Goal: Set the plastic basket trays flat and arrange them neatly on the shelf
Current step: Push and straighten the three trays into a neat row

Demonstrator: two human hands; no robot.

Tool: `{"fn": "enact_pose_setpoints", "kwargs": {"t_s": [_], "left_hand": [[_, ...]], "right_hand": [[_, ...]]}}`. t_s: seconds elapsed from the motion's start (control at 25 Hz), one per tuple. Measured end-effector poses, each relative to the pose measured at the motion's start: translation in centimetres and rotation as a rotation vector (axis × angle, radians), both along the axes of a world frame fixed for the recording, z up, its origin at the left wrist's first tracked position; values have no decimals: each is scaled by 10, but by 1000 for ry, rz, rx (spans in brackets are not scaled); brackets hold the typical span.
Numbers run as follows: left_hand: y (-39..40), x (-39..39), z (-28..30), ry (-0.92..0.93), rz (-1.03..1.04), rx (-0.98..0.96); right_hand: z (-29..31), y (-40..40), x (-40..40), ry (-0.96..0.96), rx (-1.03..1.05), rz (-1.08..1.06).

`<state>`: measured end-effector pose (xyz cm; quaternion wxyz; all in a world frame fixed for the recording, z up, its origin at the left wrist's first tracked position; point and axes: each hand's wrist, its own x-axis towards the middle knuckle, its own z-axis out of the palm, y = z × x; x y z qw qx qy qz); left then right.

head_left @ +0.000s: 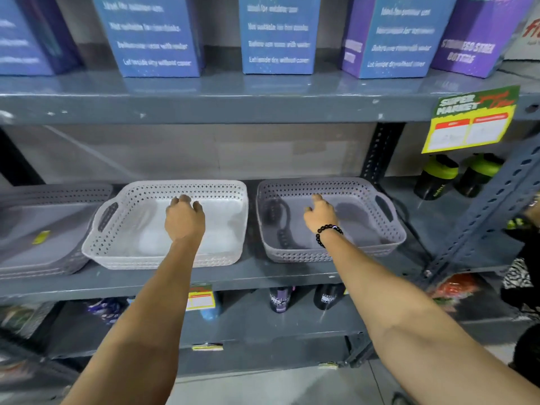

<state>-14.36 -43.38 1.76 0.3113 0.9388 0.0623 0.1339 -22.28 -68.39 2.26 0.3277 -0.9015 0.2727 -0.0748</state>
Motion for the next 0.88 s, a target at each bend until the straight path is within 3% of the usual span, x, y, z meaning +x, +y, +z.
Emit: {"fn": "enact_pose_setpoints", "kwargs": {"t_s": [0.24,0.36,0.52,0.88], "left_hand": [[112,30,8,36,121,94],[168,53,7,141,188,65],[206,74,1,290,142,-75],[213,85,-10,303,-49,-69]], "right_hand": [[0,73,34,131,287,32],[-3,110,47,169,374,0],[-15,131,54,215,304,-10],[-21,123,65,194,255,-29]]}}
